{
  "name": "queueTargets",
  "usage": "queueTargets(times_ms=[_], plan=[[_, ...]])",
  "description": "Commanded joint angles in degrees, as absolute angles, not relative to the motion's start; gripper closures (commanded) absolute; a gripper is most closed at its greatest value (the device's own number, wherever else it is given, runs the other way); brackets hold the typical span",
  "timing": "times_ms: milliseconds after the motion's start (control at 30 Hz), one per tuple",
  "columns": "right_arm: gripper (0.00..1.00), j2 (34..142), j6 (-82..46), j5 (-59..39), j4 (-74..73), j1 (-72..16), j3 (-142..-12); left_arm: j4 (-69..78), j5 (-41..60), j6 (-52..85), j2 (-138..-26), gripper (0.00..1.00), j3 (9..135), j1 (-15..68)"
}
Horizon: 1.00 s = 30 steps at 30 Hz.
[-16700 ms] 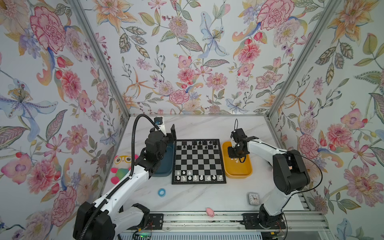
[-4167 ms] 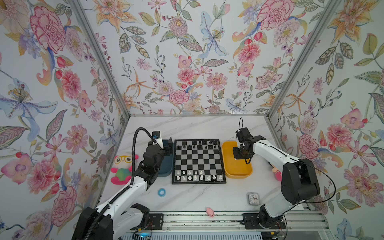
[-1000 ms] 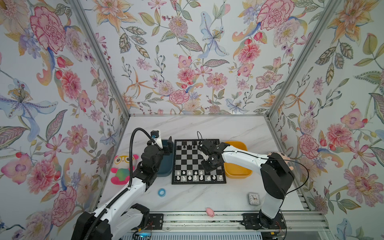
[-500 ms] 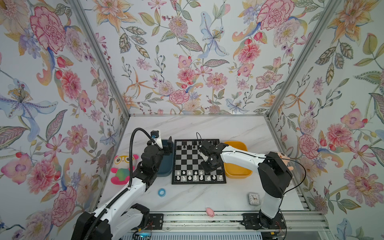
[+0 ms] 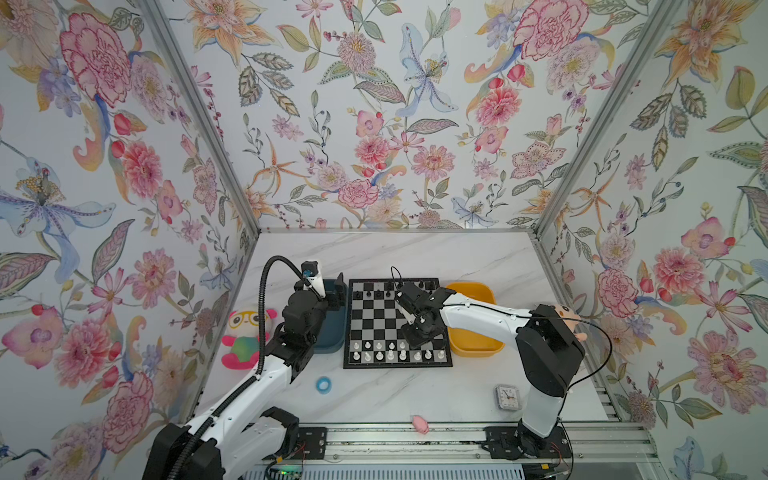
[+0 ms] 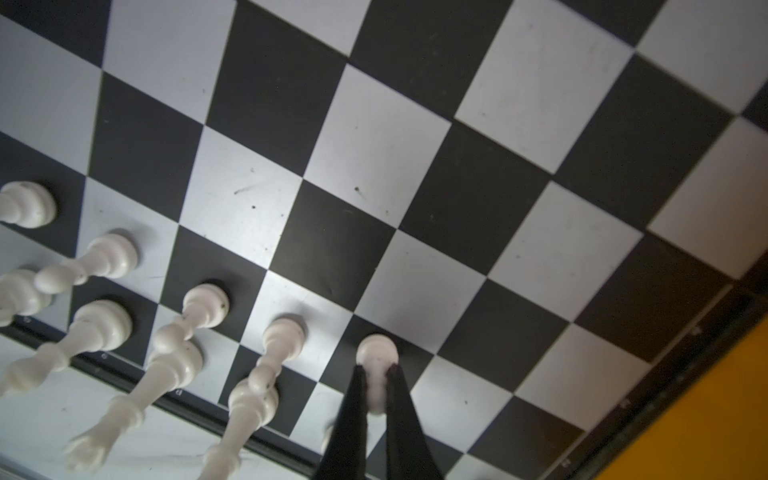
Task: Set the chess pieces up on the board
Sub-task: 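Lower the white pawn onto the near row beside the white pawns and release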
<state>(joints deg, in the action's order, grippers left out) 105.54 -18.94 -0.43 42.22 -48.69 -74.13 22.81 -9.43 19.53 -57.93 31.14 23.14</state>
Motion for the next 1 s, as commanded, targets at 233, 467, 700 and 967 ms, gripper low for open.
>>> queueTargets(times_ms=[233,467,700,967], plan=[[0.98,103.6,-20.1,0.9,45.9,-49.4,-72.5,23.9,-9.6,20.6,-56.9,0.20,29.9,22.4],[0.97,104.1,-20.4,0.5,45.9,-49.9,-72.6,24.0,-9.5,20.7,-57.0,0.20,29.8,22.4],[0.82,104.5,-20.4,0.9,45.8,-50.2,-73.6,24.1,-9.4,20.7,-57.2,0.20,29.9,22.4],[0.74,103.4,-20.7,2.1,45.9,-50.1,-75.5,24.1,-9.5,20.5,-56.8,0.20,29.9,22.4]])
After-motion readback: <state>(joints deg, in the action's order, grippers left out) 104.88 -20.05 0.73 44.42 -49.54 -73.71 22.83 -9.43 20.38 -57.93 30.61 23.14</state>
